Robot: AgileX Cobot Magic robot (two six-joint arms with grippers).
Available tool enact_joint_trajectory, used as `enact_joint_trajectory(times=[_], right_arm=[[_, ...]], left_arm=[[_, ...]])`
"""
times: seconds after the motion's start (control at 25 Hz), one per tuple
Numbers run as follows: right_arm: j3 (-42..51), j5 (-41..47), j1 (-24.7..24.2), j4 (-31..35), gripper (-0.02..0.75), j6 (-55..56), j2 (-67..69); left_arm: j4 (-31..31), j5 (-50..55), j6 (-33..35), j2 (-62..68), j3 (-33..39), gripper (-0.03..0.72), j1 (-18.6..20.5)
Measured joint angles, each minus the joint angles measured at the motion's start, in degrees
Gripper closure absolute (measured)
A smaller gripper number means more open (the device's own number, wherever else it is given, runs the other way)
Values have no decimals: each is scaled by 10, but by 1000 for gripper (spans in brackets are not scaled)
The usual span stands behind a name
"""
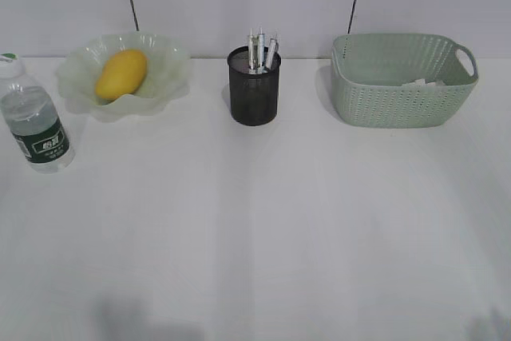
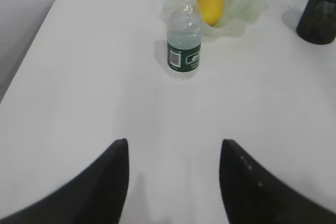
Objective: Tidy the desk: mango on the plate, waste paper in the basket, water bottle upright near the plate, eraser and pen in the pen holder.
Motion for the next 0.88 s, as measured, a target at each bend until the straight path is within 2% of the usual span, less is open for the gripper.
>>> enact_joint_trajectory(times=[0.88], right_arm=[[0, -1, -8, 0, 243, 0, 0]], left_arm=[[-2, 0, 0, 0, 0, 321, 3]])
